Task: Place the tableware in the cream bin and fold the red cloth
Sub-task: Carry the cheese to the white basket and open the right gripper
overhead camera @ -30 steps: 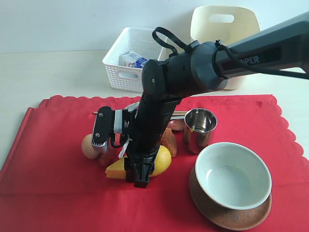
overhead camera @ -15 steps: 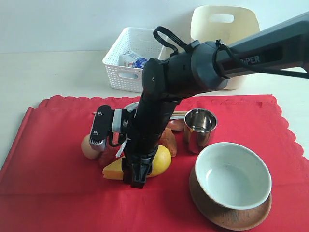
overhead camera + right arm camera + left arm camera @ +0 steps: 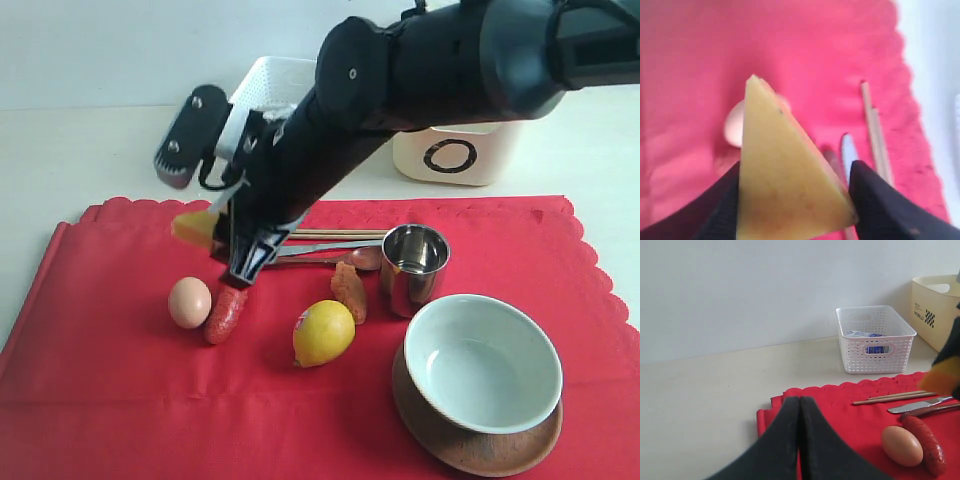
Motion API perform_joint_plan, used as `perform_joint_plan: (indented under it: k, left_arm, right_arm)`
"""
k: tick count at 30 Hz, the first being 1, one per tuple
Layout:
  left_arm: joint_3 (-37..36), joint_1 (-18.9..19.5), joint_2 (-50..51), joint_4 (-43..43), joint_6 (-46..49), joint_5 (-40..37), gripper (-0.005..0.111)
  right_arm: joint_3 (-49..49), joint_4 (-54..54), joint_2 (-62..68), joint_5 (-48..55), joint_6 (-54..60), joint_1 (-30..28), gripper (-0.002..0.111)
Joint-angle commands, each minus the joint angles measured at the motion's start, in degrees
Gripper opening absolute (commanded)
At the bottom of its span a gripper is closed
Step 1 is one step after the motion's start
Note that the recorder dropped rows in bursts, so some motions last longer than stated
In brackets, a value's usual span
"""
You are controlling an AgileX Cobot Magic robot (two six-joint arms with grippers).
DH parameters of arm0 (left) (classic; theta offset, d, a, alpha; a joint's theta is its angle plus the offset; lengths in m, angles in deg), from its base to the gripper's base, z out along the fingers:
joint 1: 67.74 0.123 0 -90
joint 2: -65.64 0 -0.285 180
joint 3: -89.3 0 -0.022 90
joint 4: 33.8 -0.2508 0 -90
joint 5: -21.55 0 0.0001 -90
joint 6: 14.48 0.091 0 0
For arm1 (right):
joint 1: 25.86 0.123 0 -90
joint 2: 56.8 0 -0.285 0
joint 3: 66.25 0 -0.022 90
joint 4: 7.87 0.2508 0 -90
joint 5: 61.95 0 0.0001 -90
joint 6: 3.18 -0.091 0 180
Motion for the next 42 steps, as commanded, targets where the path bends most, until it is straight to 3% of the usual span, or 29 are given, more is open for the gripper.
perform_joint_plan:
  k: [1,12,21,31,33,37,42]
  left_arm:
    - [-0.2,-0.3,-0.4,0.0,-0.1,0.0,0.001]
    - [-0.2,-0.3,-0.4,0.0,-0.1,0.0,0.001]
    - [-0.2,-0.3,-0.4,0.0,-0.2,0.0,0.001]
    - [-0.2,-0.3,-0.4,0.0,-0.2,0.0,0.001]
    - [-0.2,-0.3,-0.4,0.0,-0.2,0.0,0.001]
    - [-0.2,-0.3,-0.4,0.0,-0.1,0.0,0.001]
    - [-0.2,-0.3,-0.4,0.0,-0.1,0.0,0.001]
  right_arm:
    - [-0.1,0.2,-1.6,-13.7,-5.3,-1.3,0.003]
    - [-0.2,6.5,0.9,-36.5,-6.8,-6.4,0.003]
    - [-17.4,9.2,13.8,-28.1,-8.3,-13.0,0.0]
    - [-18.2,9.2,17.0,-33.1,-7.9,-13.1,0.002]
    - [-18.2,9.7,17.0,-33.1,-7.9,-13.1,0.012]
    - [-18.2,9.7,17.0,-33.7,-7.9,-13.1,0.047]
    - [-18.2,9.7,17.0,-33.9,-7.9,-13.1,0.069]
